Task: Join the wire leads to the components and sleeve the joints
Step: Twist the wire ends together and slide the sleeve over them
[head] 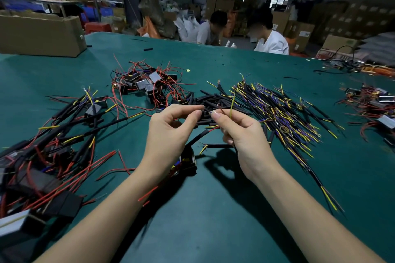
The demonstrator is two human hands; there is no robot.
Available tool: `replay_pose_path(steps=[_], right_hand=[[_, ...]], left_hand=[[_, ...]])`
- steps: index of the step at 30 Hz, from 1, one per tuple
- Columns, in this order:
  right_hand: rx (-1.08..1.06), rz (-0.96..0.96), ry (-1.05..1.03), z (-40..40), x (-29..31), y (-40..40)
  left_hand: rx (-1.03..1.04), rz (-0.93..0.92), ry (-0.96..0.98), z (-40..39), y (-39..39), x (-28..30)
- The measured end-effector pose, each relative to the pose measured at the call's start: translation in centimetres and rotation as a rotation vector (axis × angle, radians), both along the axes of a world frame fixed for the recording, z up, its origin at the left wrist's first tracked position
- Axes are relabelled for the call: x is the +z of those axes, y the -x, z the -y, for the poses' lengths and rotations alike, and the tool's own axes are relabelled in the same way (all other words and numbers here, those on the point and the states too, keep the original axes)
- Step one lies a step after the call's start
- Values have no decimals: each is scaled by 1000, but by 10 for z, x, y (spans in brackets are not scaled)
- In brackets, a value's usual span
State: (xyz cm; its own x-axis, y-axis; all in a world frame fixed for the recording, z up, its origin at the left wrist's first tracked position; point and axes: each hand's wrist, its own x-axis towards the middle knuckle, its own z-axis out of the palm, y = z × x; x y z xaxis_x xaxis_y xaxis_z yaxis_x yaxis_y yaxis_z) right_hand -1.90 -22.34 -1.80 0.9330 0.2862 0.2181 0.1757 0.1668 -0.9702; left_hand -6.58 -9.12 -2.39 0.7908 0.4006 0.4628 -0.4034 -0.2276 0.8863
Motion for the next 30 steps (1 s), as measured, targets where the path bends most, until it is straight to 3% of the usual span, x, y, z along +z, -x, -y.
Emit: replay_pose_path(steps=[16,26,30], right_hand=[[25,35,-11,-2,1,3],[37,152,-19,-3,3,4],[31,202,-16,-4,2,4]], left_hand=[[-9,-16,21,0,1,4],[-28,-3,7,0,2,9],[-75,-6,105,0,1,10]])
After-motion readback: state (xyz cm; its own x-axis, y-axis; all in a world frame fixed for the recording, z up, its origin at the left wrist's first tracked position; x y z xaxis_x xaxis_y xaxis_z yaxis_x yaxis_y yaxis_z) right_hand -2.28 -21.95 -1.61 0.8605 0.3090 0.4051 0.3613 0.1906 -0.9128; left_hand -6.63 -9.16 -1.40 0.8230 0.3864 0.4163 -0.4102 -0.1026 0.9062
